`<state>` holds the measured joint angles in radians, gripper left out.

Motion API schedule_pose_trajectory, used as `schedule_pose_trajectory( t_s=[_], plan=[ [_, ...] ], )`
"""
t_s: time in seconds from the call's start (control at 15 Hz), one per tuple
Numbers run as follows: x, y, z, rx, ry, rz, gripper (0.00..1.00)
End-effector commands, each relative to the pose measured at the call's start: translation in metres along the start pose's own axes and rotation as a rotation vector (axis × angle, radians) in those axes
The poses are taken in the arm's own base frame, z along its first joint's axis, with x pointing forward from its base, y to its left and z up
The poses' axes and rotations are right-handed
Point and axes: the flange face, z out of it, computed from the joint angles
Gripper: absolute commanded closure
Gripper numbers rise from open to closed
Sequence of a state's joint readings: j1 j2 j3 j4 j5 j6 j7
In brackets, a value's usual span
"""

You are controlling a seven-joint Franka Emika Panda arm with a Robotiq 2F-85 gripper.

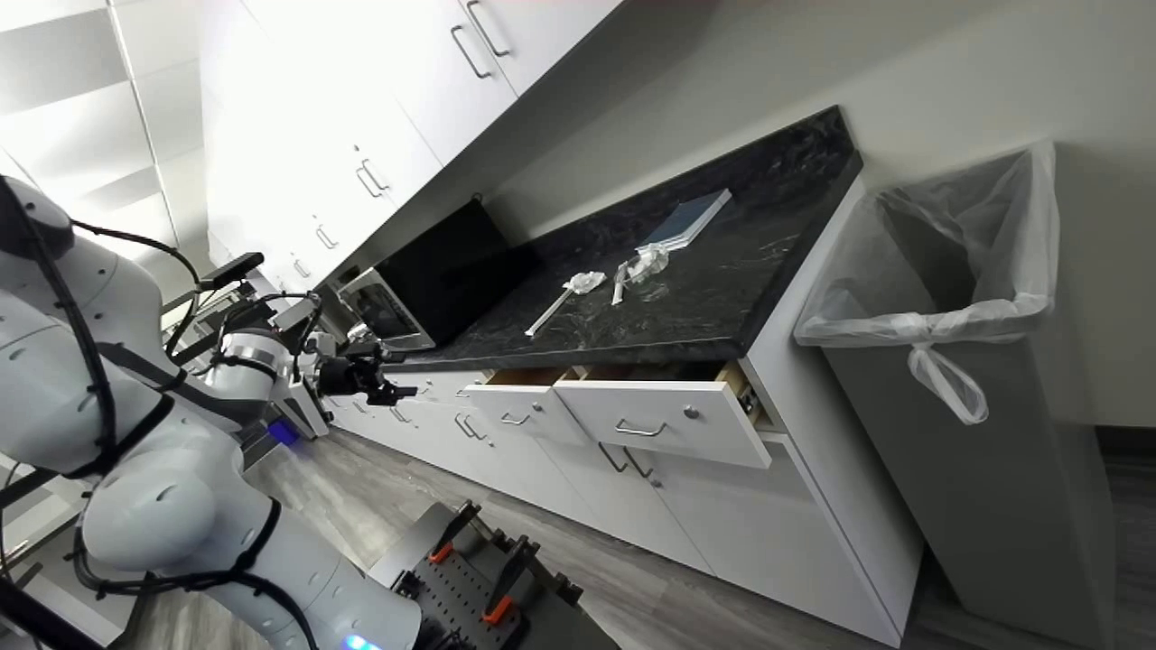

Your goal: Open the second drawer from the right fully

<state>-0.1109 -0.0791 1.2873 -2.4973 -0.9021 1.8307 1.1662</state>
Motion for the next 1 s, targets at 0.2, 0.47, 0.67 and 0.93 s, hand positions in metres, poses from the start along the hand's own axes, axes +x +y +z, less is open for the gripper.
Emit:
schedule_pose_trajectory(
  t_s=[0.2, 0.47, 0.67, 0.93],
  plan=[
    [-0.003, -0.008, 0.018, -0.003, -0.022, -0.04, 0.0],
    [-0.006, -0.023, 0.013, -0.028, -0.003, -0.124, 0.0],
    [-0.016, -0.053, 0.005, -0.104, 0.066, -0.237, 0.0],
    [-0.017, -0.113, 0.011, -0.181, 0.149, -0.344, 0.0]
  ],
)
